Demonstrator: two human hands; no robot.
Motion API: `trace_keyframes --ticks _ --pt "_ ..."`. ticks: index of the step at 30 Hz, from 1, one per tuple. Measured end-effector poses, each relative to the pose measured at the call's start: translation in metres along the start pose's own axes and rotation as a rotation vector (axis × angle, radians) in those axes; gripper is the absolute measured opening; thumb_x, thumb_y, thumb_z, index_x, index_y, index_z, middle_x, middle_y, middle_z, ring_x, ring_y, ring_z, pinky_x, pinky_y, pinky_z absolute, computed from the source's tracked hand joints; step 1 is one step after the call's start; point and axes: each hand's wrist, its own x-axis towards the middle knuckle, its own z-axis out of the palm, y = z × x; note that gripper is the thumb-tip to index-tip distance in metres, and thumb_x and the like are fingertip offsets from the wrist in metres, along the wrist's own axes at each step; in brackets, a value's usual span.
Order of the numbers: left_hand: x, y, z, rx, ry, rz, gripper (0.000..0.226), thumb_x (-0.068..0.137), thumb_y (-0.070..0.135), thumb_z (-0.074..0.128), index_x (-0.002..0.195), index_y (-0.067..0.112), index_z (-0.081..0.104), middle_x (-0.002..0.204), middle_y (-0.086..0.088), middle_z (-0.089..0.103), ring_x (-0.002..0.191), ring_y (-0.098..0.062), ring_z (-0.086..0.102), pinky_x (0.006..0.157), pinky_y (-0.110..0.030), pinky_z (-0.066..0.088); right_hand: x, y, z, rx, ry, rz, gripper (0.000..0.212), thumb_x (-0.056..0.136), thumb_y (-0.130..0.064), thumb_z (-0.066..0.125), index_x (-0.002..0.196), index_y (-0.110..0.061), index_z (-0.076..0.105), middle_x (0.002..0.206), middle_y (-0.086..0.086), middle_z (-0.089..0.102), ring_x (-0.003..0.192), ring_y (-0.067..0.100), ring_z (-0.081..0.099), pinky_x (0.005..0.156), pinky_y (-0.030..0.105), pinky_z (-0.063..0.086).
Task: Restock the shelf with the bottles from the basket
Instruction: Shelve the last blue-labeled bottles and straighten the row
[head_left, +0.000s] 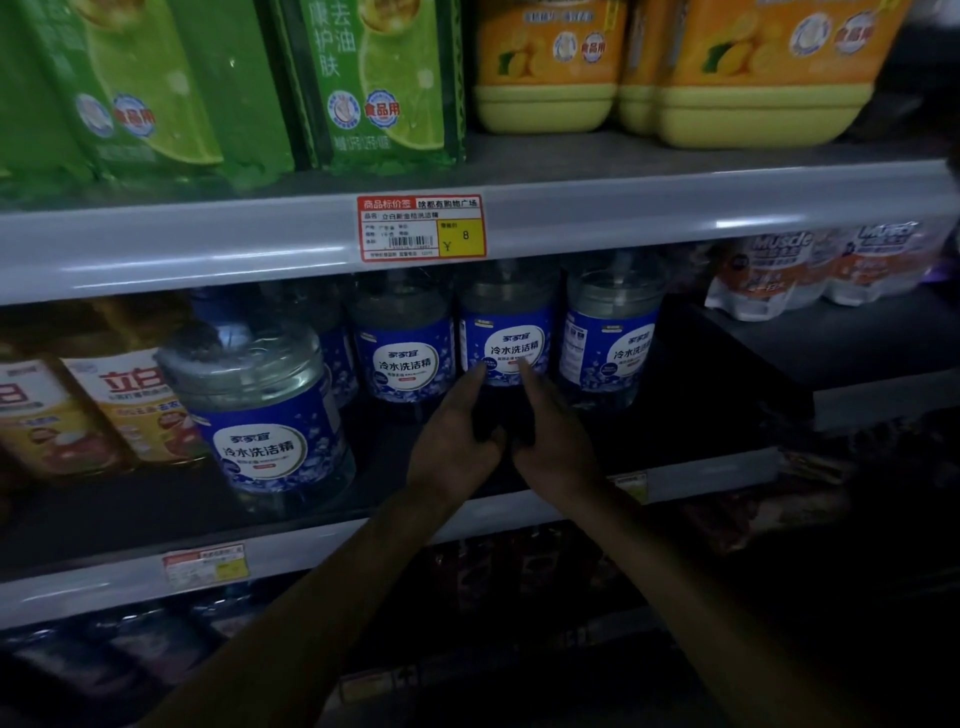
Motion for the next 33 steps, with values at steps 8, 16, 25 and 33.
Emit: trace_keyframes --ticks 8,16,25,33 --pt "0.000 -0.007 0.001 0.082 -0.058 0.036 0.090 0.097 0.024 0.064 0.166 0.036 0.007 0.174 0.007 0.009 0.153 -0.015 0.031 0.111 -0.020 0.034 0.002 0.010 -0.003 -0.015 -0.035 -0.036 0.108 0.085 -0.003 0.067 0.161 -0.040 0.000 0.171 -0.003 0.001 0.157 0.019 0.004 0.123 0.049 0.027" --pt "-0.002 -0.006 0.002 0.103 -0.040 0.056 0.092 0.094 0.023 0.067 0.166 0.034 0.010 0.174 0.005 0.011 0.156 -0.015 0.024 0.115 -0.023 0.029 -0.004 0.008 -0.010 -0.032 -0.043 -0.028 0.101 0.088 0.000 0.064 0.162 -0.038 0.006 0.170 -0.002 0.014 0.155 0.018 0.018 0.122 0.044 0.031" --pt "-0.001 -0.006 -0.002 0.186 0.012 0.135 0.088 0.096 0.027 0.067 0.166 0.030 0.013 0.172 0.011 0.009 0.157 -0.014 0.019 0.114 -0.021 0.025 -0.002 0.008 -0.014 -0.014 -0.007 -0.061 0.099 0.088 0.001 0.065 0.161 -0.038 0.012 0.171 -0.005 -0.001 0.157 0.014 0.001 0.126 0.037 0.020" --pt "-0.010 0.000 -0.006 0.473 0.055 0.090 0.086 0.094 0.037 0.063 0.165 0.030 0.016 0.173 0.000 0.013 0.155 -0.027 0.026 0.120 -0.049 0.034 0.000 0.007 -0.004 -0.116 0.009 -0.066 0.100 0.089 -0.004 0.066 0.162 -0.035 0.006 0.171 -0.005 -0.007 0.157 0.019 0.001 0.124 0.041 0.027"
